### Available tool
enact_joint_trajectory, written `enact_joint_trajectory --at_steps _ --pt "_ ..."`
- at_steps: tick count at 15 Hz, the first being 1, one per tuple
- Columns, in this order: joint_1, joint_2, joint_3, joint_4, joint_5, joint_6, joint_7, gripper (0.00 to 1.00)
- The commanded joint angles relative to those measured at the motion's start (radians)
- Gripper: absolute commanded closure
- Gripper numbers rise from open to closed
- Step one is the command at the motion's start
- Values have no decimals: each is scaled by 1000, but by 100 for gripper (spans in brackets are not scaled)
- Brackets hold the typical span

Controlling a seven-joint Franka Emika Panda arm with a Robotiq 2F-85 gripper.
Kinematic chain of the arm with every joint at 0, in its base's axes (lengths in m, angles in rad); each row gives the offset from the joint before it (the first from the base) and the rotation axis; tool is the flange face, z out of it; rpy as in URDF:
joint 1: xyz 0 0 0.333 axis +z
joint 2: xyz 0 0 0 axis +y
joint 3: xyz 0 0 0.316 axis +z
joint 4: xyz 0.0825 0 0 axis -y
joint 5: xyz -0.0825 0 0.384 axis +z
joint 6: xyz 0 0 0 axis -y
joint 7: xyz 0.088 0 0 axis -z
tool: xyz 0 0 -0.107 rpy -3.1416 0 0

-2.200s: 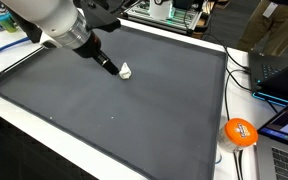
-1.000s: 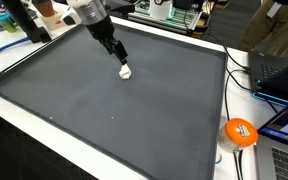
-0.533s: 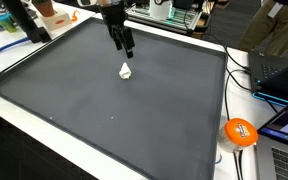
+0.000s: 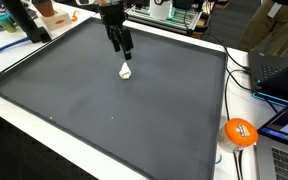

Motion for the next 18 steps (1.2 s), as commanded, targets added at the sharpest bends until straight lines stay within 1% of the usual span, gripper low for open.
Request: enact_joint_trajectory --at_steps 1,2,5,6,7,8,9,10,11,12,13,14,16,17,18 --pt "25 -49 -1 -95 -51 113 2 0" --pt "23 -84 8 -153 -49 177 -41 0" --pt "47 -127 1 -277 -91 403 -9 0" --pt "49 -137 7 -315 -85 488 -8 0" --pt "43 -142 33 -342 -30 557 -38 0" --pt "40 -146 51 -365 -15 611 -35 0" --pt "16 -154 102 -377 12 630 -49 0" --pt "-7 -166 154 -379 8 578 -59 0" --pt "-43 -177 219 -375 13 522 -86 0" --pt "12 -127 127 -347 -20 583 -39 0" --pt "-4 -135 171 -350 -14 566 -45 0" --pt "-12 -142 195 -350 -9 559 -48 0" --pt "-20 -148 205 -351 -7 553 -54 0" --pt "71 -157 69 -393 -117 580 48 0" --pt "133 -167 -20 -420 -206 588 112 0"
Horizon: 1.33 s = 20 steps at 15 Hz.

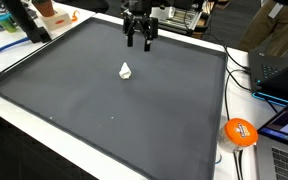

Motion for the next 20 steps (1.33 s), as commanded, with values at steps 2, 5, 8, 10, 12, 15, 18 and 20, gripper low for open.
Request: enact_joint_trajectory --at_steps 2,5,8,10,12,15,18,20 --pt "208 -3 -348 -79 -343 28 236 0" --pt "342 65 -589 -3 -588 52 422 0" --pt "571 101 -808 44 -649 112 531 0" --pt "719 111 -902 46 -679 74 501 0" --pt "656 86 -846 38 -643 79 478 0" --pt "721 122 -885 50 -643 106 483 0" --pt "811 152 -958 58 -649 90 488 0" --pt "907 177 -1041 50 -649 106 494 0"
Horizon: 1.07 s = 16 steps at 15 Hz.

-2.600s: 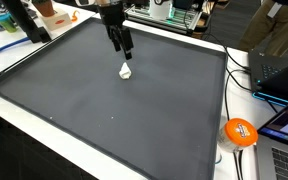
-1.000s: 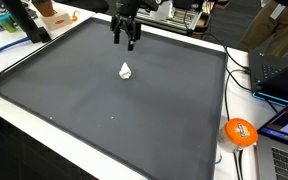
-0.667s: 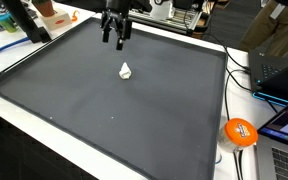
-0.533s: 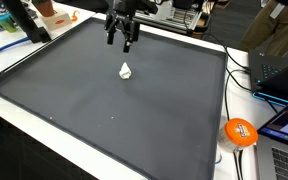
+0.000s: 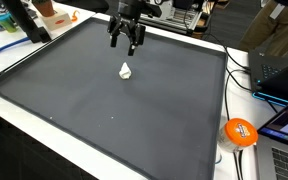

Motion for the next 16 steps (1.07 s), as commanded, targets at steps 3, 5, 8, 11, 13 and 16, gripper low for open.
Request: enact_joint_trajectory --at_steps 3,5,8,11,13,16 --pt "274 89 -227 -21 9 47 28 0" --pt "380 131 -311 -35 40 82 52 0" --pt "494 167 -383 -73 77 116 80 0" --pt "481 156 -365 -55 81 85 79 0" --pt "509 182 -379 -57 106 85 93 0" --pt "489 217 -311 -48 333 107 -42 0"
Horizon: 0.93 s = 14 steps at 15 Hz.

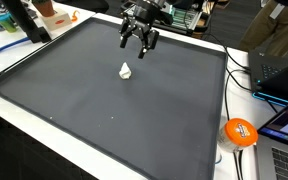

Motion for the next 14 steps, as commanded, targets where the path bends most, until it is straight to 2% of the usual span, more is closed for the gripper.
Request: enact_joint_trajectory --at_steps 1,2,3,4,5,6,7,8,9,10,11,12,13,14 --pt "-35 32 89 12 240 33 -150 0" --pt "-50 31 122 17 292 33 -182 0" --pt "-41 47 105 20 219 33 -100 0" --pt "-51 50 127 21 231 39 -112 0" --pt "-69 59 175 27 359 54 -214 0" --pt "-55 86 148 28 277 67 -109 0" --pt "-82 95 207 40 422 81 -220 0" --pt "-90 110 222 47 460 91 -225 0" --pt "-80 131 201 49 400 103 -146 0" --pt "-108 141 257 66 532 116 -252 0" --pt "-115 157 269 76 567 129 -255 0" --pt "-100 176 245 77 510 133 -182 0" --pt "-101 191 253 85 527 143 -188 0" --pt "-131 192 302 101 630 164 -274 0"
